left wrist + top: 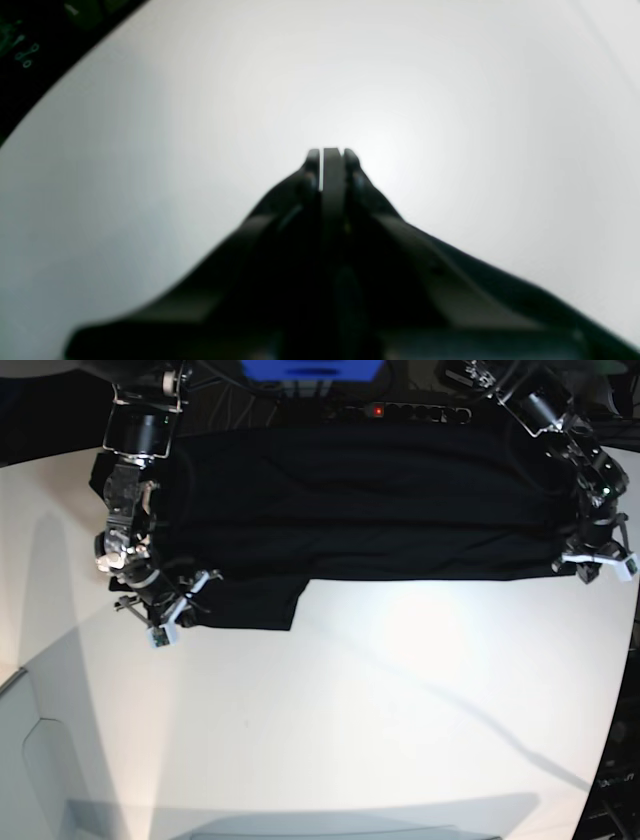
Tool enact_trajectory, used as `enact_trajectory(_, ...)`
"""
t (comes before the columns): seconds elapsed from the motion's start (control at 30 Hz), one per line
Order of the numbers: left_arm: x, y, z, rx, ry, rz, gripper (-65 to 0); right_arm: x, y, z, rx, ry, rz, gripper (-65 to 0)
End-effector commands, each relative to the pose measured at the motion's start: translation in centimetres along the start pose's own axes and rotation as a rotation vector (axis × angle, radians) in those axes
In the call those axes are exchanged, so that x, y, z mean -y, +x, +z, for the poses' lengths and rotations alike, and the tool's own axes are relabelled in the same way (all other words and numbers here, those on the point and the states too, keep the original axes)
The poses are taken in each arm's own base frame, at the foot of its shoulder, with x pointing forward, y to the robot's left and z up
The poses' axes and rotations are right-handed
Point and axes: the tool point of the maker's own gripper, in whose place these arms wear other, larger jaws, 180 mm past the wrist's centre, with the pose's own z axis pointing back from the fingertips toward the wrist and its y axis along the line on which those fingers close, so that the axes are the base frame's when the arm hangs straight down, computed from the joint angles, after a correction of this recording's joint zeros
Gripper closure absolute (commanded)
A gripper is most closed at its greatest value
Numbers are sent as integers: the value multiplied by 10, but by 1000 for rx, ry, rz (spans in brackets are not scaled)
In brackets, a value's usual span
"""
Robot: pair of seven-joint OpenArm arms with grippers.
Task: Fold the T-shirt properly
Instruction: 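Grasp the shirt's side ends with both grippers and pull them outward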
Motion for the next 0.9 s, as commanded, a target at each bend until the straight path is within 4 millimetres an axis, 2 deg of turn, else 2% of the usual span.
enact_trajectory(0.0,2,26,4,70,-16,-27,-2,5,19,2,47,-4,16,0)
enact_trajectory(0.17,12,46,23,102,-21,-73,-2,6,44,17,118,-29,53,0)
enact_trajectory(0.23,5,49,33,121,5,-65,-2,5,47,23,132,-34,64,0)
enact_trajectory(0.33,8,50,40,143,13,-48,-2,3,52,28,151,-39,74,0)
enact_trajectory(0.43,5,43,50,132,18,-69,-2,-3,49,37,162,-42,76,0)
enact_trajectory(0.57,6,34,62,131,-11,-34,-2,-11,40,60,174,-51,105,0)
enact_trajectory(0.63,6,34,69,139,-23,-28,-2,-15,39,74,184,-59,121,0)
enact_trajectory(0.87,-15,45,97,191,11,-3,-2,-28,32,111,199,-73,170,0)
